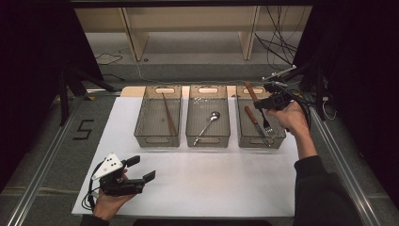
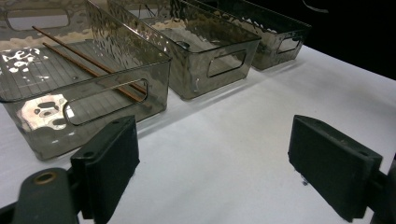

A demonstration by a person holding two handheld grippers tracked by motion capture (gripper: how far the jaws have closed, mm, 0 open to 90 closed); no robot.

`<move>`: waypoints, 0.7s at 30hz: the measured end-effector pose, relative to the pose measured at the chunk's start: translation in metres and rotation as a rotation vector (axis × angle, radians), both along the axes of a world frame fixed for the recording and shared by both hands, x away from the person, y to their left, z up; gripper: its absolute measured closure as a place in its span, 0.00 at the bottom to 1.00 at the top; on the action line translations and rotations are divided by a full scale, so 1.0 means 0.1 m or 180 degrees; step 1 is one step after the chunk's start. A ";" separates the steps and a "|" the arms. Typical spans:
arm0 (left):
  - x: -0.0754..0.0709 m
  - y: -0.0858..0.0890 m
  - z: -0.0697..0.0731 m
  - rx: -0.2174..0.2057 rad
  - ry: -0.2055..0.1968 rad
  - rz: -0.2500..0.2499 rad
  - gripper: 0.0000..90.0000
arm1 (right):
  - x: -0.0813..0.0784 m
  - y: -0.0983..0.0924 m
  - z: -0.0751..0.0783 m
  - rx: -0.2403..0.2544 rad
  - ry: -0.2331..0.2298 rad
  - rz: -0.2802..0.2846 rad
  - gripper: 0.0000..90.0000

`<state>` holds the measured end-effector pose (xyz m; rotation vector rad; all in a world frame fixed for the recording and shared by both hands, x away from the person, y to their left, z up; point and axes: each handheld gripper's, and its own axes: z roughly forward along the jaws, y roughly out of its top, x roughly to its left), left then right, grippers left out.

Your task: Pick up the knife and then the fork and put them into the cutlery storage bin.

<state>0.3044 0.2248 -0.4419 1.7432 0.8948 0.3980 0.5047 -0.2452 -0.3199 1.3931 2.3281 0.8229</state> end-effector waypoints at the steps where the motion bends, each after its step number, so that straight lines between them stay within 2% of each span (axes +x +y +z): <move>1: 0.00 0.00 0.00 0.0000 0.0000 0.0000 0.18 | 0.01 -0.01 -0.01 0.0002 0.0002 -0.0008 0.86; 8: 0.00 0.00 0.00 0.0005 0.0005 -0.0001 0.18 | 0.12 -0.07 -0.07 -0.0011 -0.0028 -0.0125 0.86; 21: 0.00 0.01 0.00 0.0004 0.0004 -0.0003 0.18 | 0.25 -0.08 -0.19 -0.0200 -0.0100 -0.0182 0.86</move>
